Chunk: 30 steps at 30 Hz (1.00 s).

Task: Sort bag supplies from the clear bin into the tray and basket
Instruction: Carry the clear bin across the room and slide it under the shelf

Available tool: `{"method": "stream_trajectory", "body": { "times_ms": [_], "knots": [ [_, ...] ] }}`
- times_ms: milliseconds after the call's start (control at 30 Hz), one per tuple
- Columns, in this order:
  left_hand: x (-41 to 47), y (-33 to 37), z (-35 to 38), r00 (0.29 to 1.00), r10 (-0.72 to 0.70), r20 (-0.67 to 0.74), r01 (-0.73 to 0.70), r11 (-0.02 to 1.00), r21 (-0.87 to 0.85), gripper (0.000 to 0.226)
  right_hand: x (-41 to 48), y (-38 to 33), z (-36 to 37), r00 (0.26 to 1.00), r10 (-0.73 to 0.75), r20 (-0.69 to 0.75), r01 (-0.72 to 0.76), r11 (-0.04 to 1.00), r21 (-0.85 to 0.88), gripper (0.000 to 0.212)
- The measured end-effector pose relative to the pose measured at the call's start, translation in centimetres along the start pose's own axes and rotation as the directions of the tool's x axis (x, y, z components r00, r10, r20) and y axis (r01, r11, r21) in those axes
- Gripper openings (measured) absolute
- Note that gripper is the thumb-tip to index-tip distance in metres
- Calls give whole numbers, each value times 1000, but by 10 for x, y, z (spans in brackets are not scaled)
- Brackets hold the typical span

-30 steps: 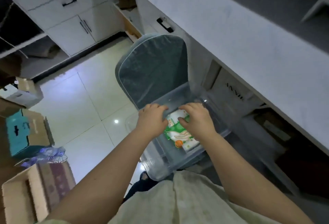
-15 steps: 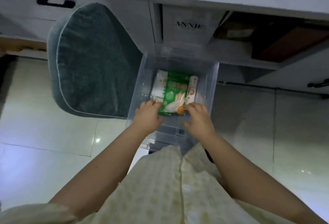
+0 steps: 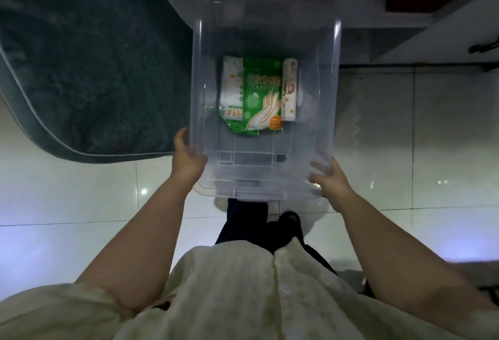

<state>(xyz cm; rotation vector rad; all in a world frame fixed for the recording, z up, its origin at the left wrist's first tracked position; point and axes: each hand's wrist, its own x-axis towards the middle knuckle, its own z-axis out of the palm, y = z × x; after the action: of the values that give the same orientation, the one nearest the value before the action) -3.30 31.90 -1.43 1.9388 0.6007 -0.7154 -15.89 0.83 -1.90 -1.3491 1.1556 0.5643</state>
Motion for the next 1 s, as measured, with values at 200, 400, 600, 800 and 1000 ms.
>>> {"method": "stream_trajectory", "body": {
  "times_ms": [200,400,600,800,1000],
  "knots": [
    [-9,7,2,971,-155,185,171,983,-74,86,-13,0,-12,999,-26,-35,32,983,180,79],
    [-47,63,27,918,-84,388,116,991,-60,80,-60,-4,-89,990,-125,69,82,895,439,87],
    [-101,126,125,831,-31,555,12,999,38,75,-119,55,-183,988,-122,-96,155,722,674,79],
    [-187,188,266,641,209,738,-264,964,-43,93,-165,113,-307,940,-105,-326,329,543,773,76],
    [-303,210,414,579,354,735,-346,922,-171,89,-200,158,-457,866,-132,-482,489,428,760,71]
  ]
}}
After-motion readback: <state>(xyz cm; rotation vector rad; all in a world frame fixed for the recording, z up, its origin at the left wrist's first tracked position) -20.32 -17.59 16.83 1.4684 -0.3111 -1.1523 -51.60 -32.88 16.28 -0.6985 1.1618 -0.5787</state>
